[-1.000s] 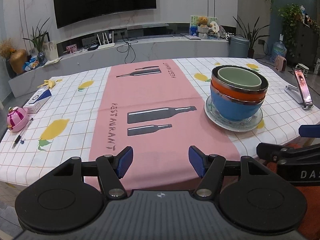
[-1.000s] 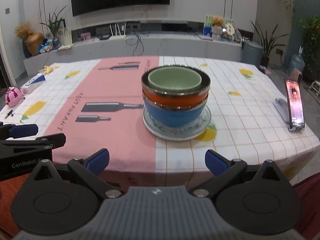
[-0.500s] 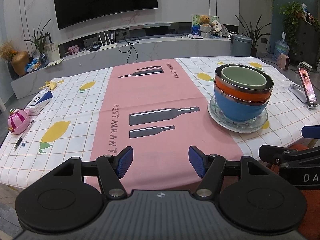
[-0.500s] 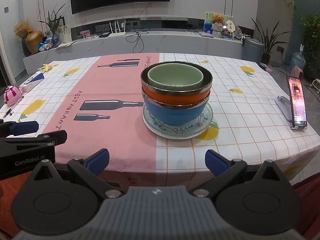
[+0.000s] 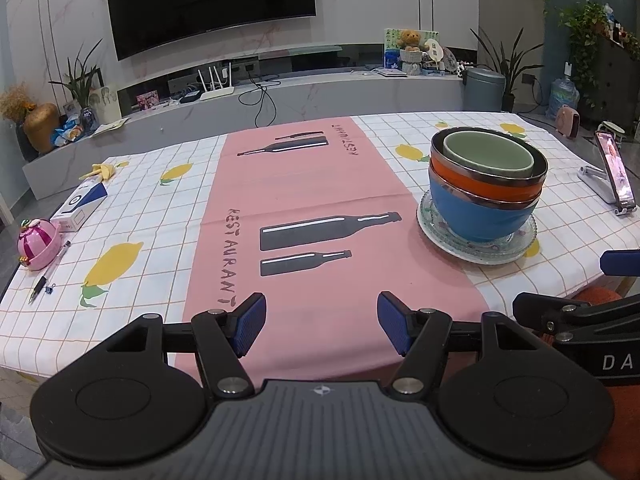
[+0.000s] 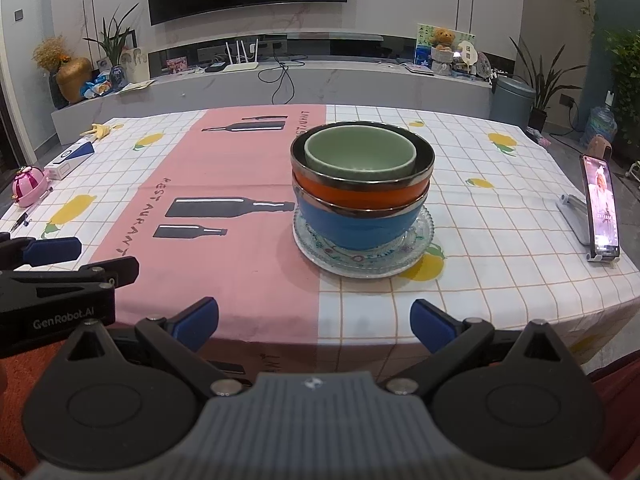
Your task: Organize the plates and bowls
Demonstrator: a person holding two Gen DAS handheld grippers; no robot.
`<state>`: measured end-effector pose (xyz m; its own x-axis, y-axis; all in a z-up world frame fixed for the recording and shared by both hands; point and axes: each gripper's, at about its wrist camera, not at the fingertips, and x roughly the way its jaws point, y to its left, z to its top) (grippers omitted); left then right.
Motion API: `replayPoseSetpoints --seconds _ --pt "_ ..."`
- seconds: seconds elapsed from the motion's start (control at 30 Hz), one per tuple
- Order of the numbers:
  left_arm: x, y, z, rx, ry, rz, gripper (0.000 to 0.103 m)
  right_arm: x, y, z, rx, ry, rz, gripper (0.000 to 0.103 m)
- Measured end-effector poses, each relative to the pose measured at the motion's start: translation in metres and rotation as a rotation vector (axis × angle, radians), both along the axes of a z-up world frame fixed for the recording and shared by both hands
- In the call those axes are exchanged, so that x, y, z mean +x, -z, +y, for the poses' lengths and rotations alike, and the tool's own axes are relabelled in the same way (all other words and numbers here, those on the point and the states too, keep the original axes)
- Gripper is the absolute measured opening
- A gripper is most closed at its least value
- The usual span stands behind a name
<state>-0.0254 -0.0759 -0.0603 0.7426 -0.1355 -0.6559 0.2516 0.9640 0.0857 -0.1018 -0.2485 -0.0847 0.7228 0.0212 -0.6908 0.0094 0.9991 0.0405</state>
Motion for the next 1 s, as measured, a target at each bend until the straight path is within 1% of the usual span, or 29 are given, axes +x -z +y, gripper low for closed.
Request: replayPoseSetpoints --seconds 1.0 --pt "-0.0009 -0.0023 0.0002 0.008 0.004 -0.011 0.075 0.0011 0.0017 0.0029 0.001 -0.014 -0.004 0.1"
